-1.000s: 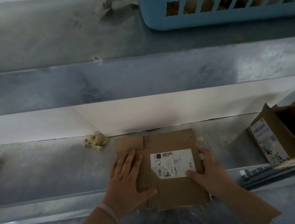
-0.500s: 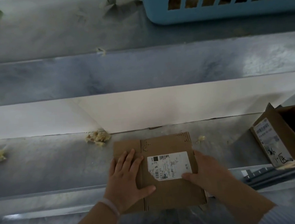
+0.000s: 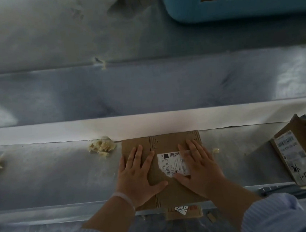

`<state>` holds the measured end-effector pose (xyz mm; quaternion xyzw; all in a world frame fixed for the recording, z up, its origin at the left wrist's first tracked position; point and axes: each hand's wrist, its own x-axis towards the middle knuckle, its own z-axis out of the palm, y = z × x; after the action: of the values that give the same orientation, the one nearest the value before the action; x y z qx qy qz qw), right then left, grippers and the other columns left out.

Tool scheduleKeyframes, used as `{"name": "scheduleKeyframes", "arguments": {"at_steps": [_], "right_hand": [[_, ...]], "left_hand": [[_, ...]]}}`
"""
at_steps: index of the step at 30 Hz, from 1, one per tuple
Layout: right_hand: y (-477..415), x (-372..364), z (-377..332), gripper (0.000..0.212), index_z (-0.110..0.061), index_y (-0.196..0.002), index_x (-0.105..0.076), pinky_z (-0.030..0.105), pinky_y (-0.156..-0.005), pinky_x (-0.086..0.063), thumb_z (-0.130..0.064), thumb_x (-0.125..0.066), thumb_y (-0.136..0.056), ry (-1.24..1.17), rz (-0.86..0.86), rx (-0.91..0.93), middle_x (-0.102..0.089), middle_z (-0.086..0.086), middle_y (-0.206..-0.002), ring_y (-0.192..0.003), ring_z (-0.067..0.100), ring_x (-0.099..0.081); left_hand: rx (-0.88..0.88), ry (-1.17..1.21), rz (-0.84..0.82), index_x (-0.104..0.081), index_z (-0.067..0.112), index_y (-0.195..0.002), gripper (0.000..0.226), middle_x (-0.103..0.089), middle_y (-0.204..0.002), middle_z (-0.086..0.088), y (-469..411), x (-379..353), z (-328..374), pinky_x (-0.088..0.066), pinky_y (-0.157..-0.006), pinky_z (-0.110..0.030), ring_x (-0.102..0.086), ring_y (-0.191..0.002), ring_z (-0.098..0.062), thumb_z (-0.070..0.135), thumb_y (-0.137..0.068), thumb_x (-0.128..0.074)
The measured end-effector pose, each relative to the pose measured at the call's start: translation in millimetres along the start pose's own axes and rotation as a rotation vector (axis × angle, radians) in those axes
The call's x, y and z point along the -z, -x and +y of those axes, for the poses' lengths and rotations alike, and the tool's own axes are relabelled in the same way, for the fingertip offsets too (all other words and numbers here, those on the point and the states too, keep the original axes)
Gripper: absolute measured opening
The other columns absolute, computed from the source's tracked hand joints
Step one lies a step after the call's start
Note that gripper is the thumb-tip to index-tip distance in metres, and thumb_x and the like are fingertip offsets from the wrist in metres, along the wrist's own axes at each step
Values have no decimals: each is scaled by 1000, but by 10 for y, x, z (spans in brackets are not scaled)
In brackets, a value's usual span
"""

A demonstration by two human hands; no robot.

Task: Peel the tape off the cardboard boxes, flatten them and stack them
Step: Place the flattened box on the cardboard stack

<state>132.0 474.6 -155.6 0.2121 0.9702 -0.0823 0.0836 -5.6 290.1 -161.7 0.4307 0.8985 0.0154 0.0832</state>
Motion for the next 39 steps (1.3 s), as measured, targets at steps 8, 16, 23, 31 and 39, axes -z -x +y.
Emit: {"name": "scheduleKeyframes", "arguments": {"at_steps": [8, 16, 23, 31, 39], "right_hand": [[-52, -15, 7, 96, -30, -152, 16, 40, -120, 11, -84, -12, -77, 8, -33, -14, 23, 4, -160, -147, 21, 21], [-27, 73, 90, 98, -18, -154, 13, 31, -117, 15, -73, 3, -73, -70, -106, -17, 24, 1, -160, -144, 12, 27], [398, 159, 63, 67, -23, -145, -29, 42, -114, -32, -54, -53, -91, -297, 38, -417, -39, 2, -144, -134, 24, -37], [571, 189, 143, 20, -20, -103, -68, 17, -55, -40, -35, -67, -90, -841, -4, -511, -66, -13, -87, -77, 2, -60], [684, 420, -343, 19, -19, -97, -65, 21, -61, -43, -37, -64, -91, -944, 40, -403, -68, -5, -93, -80, 6, -61]], "left_hand": [[14, 28, -28, 14, 46, -146, 102, 24, -157, 1, -28, -32, 3, 6, -117, -50, 19, -146, -19, 95, -57, 2], [48, 206, -73, -2, 40, -151, 81, 20, -155, 14, 2, 61, -169, 12, -117, -32, 17, -144, -9, 72, -83, -33], [482, 252, 79, -29, 24, -146, 82, -43, -133, -2, 430, 140, -80, -39, -104, -37, -43, -121, -22, 70, -81, -49], [688, 804, 17, -59, 11, -123, 54, -65, -106, -3, 611, 220, -237, -51, -81, -32, -63, -92, -20, 43, -81, -72], [657, 864, 175, -50, 28, -106, 27, -62, -84, 5, 1236, 518, -518, -43, -62, -28, -60, -76, -13, 42, -88, -64]]}}
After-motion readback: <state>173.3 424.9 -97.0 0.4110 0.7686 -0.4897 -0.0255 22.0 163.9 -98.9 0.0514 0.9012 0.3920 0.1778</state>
